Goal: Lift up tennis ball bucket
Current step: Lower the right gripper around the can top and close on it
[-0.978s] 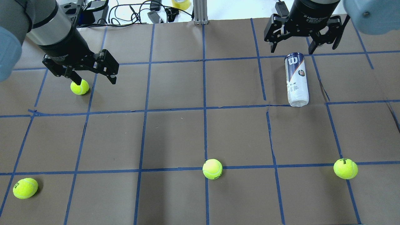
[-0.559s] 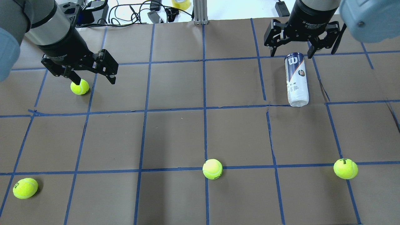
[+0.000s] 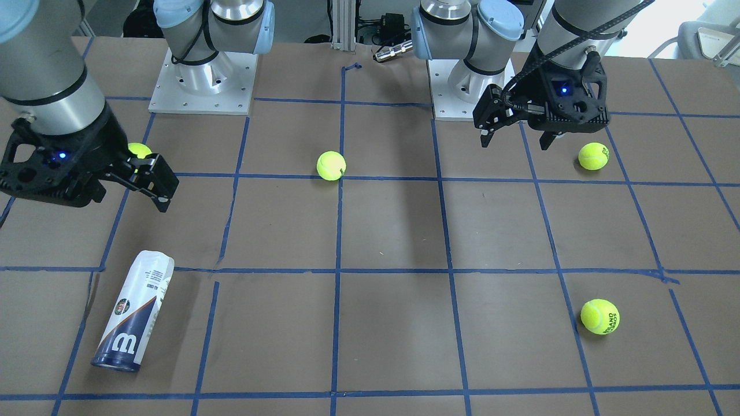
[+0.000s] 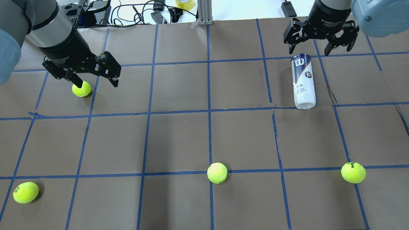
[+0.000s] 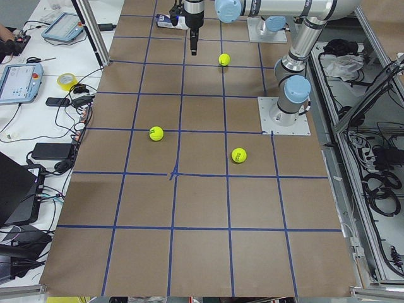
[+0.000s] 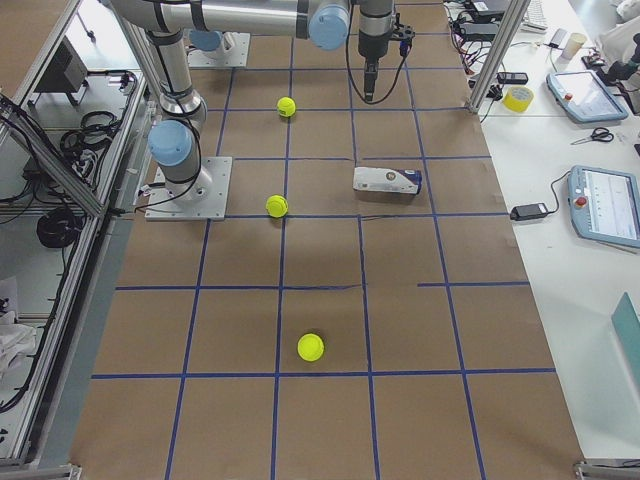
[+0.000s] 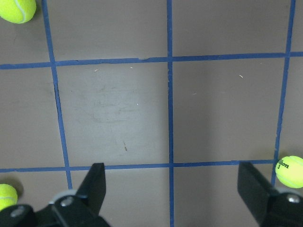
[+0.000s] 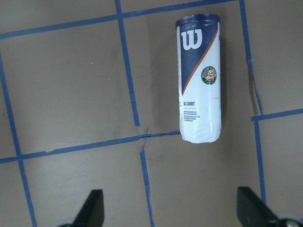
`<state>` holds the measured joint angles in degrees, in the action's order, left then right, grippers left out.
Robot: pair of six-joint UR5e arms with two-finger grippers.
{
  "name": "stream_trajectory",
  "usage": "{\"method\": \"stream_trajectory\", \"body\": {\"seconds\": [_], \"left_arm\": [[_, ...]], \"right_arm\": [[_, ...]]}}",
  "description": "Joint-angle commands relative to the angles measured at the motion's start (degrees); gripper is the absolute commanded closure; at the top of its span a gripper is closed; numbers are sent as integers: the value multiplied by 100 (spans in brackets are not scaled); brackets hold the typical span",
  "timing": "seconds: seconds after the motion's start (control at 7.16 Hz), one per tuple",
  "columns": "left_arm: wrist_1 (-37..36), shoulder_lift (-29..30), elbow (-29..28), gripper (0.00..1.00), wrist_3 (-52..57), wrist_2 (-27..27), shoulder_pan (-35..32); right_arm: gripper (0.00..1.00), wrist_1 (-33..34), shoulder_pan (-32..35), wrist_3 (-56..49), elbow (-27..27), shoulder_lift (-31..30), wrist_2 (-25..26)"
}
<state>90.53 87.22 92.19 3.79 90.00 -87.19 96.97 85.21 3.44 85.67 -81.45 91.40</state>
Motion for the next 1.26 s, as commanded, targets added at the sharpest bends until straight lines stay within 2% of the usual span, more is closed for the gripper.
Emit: {"method": "stream_trajectory", "body": {"seconds": [0.0,0.28,0.42,0.7,1.12], "left_arm": [[-18,-3,1,0,8,61,-9],[-27,5,1,0,-1,53,-9],[-27,6,1,0,-1,53,-9],[-44,6,1,0,-1,53,-9],[-44,6,1,0,-1,44,-9]], "right_arm": [[0,390,-487,-658,89,435,-43],[0,1083,-558,-722,125,1066,-104],[0,1349,-558,-739,177,1435,-340],[0,2172,-585,-1072,537,1868,-334],[0,2204,-761,-1205,556,2097,-386]]}}
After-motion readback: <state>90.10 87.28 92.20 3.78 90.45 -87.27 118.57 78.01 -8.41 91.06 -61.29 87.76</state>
